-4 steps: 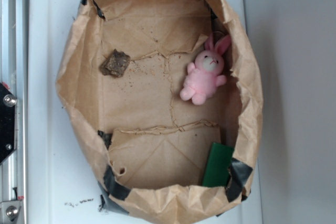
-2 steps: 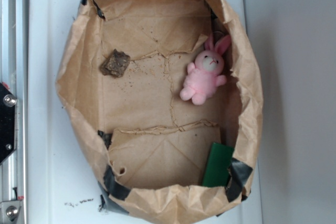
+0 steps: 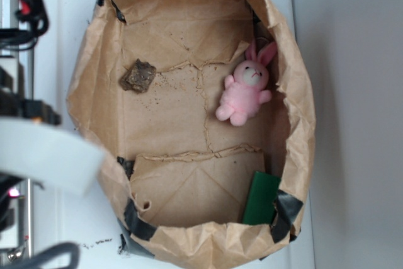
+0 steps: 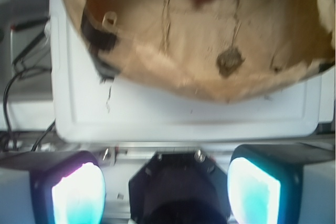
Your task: Grab the rock.
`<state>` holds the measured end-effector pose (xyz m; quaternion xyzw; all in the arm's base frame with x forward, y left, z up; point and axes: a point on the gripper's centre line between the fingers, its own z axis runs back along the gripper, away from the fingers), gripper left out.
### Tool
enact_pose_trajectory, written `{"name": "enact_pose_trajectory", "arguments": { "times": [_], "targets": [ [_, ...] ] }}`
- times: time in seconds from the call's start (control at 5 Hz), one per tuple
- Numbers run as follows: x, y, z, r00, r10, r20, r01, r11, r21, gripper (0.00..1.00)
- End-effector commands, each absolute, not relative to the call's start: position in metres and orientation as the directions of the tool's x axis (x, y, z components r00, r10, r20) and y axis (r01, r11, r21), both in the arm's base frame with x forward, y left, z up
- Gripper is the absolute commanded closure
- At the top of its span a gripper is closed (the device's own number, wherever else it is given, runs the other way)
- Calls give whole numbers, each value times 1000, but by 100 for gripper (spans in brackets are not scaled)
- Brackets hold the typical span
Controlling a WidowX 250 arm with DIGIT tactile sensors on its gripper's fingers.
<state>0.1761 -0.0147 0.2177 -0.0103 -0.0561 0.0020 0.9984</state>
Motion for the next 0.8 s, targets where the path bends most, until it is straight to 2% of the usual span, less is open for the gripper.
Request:
{"name": "enact_pose_trajectory", "arguments": {
  "times": [0.0, 0.2, 0.4, 0.6],
  "targets": [
    [236, 25, 187, 983, 28, 180, -32, 999, 20, 0],
    [263, 39, 169, 984, 58, 170, -64, 998, 28, 0],
    [280, 57, 152, 987, 55, 153, -59, 998, 27, 0],
    [277, 72, 142, 984, 50, 173, -53, 998, 15, 0]
  ]
}}
